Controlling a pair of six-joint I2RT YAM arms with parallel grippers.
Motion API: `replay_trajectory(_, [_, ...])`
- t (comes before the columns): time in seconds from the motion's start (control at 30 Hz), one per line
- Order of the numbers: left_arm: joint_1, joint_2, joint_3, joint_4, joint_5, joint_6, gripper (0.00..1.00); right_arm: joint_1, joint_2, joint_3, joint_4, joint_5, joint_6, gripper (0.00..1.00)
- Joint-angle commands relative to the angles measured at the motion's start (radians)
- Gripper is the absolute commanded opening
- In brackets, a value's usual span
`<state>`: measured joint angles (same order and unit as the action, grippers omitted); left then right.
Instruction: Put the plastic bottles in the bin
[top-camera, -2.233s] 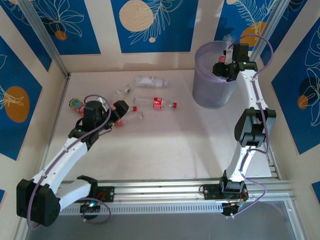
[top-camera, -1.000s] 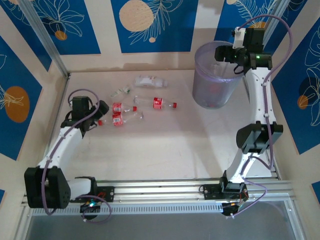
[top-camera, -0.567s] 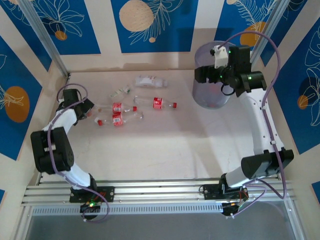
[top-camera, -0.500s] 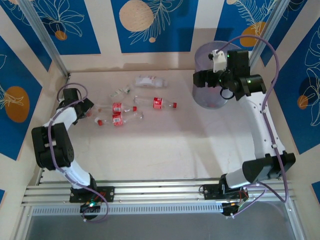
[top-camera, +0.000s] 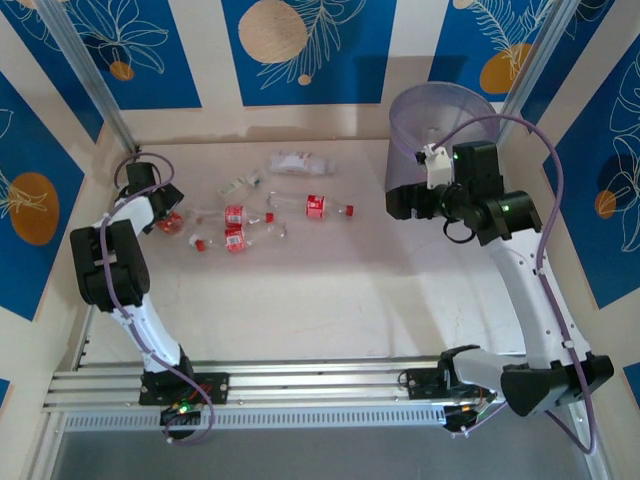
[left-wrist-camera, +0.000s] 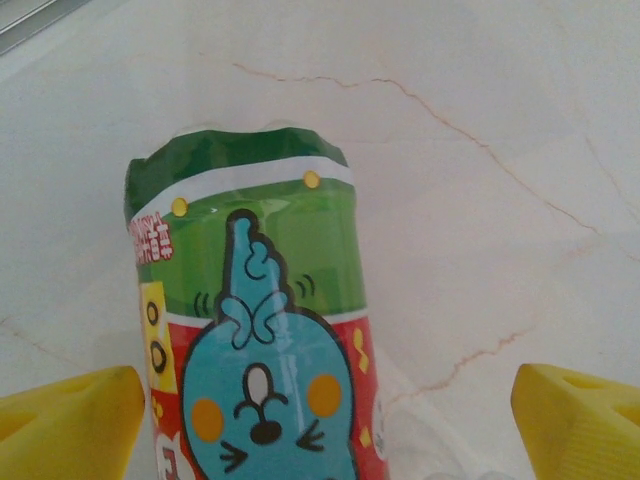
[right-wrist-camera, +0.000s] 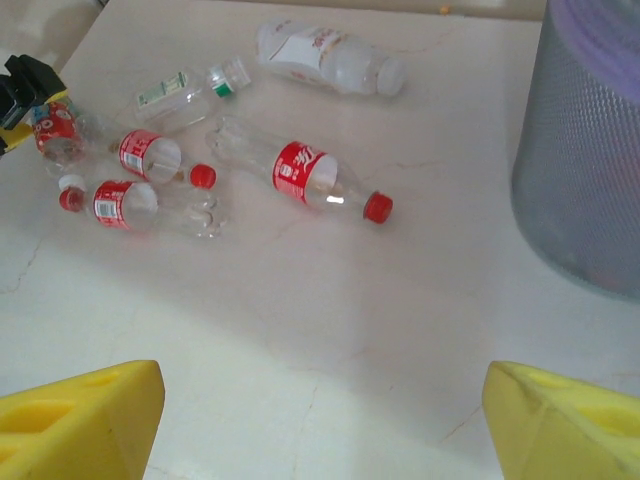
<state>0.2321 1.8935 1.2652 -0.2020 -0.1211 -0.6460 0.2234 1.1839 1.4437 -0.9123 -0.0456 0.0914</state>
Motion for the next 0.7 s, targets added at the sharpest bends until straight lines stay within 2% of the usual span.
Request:
replay_trajectory(0.0, [0.013,0.026,0.016,-0.032,-0.028,-0.008,0.93,0.008,-0.038,-0.03,-0.019,-0.012,0.027,0.83])
replay_trajectory(0.2, [0.014,0.047,-0.008,-0.016,-0.031,-0.033,0.86,0.007,-0.043,-0.045,-0.027,-0.002,0.027,0.83])
replay_trajectory(0.43, [0.015,0.029,-0.024,-0.007,-0.036,-0.044,0.66,0.008,-0.047,-0.055,-0.024,-0.005,0.037,0.83])
replay_trajectory(0.67, [0.031,-0.026,-0.05,-0.008,-0.011,-0.051,0.62,-0.003,-0.052,-0.033,-0.036,-0.003,0.031,0.83])
